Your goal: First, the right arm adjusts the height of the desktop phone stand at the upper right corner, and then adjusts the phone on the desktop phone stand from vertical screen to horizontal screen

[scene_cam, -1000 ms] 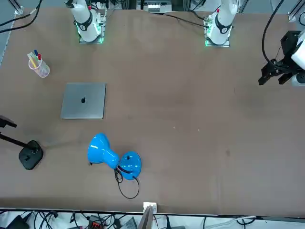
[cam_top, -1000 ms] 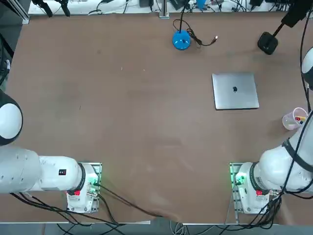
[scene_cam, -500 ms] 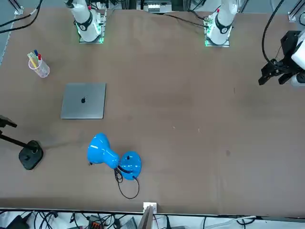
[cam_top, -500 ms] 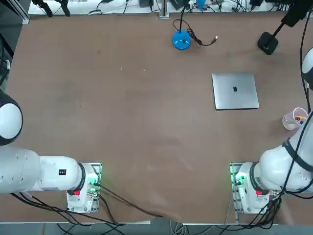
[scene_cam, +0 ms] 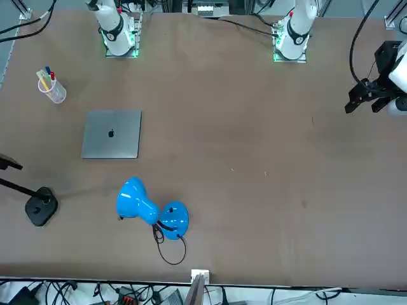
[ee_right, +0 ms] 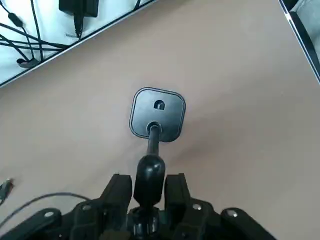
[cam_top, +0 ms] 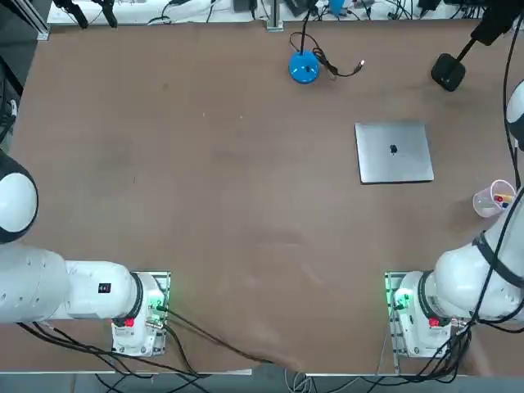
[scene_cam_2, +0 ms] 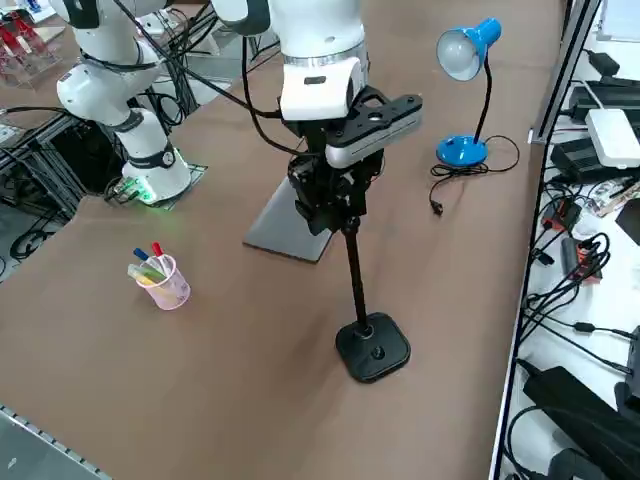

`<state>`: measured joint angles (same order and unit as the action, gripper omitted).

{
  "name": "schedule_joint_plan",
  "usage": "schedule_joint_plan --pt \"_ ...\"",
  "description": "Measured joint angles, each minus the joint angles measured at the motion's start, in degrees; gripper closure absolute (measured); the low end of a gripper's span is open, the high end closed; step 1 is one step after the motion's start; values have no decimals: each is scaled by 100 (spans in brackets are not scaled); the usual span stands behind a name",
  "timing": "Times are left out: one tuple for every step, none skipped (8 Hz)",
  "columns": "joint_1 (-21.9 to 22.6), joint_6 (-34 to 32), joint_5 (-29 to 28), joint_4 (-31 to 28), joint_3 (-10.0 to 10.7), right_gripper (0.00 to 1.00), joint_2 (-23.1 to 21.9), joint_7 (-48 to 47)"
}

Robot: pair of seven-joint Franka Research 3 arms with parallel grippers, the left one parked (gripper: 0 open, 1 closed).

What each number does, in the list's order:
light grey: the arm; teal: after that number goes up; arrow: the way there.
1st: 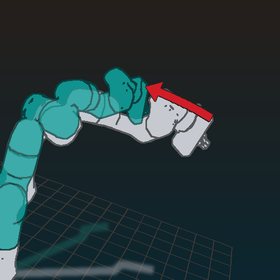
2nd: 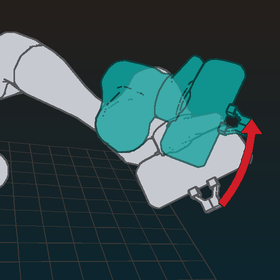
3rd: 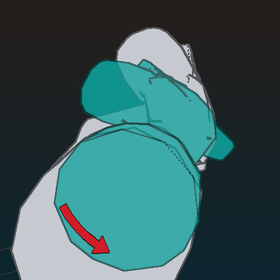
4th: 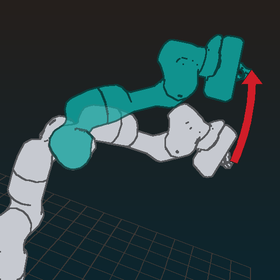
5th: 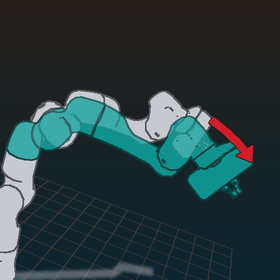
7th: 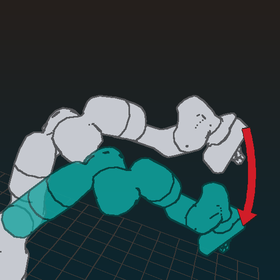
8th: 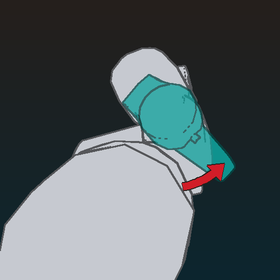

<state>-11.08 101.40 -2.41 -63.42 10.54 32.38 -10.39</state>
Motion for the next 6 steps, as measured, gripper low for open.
schedule_joint_plan --pt "-1 18 -2 -21 0 57 0 0" --pt "-1 39 -3 -45 0 60 0 0" --pt "-1 66 -4 -60 0 65 -1 0" --pt "-2 106 -4 -76 1 66 -3 0" --pt "-5 148 -4 -94 3 68 -10 0" --pt "-10 163 -4 -107 5 70 -19 -8"
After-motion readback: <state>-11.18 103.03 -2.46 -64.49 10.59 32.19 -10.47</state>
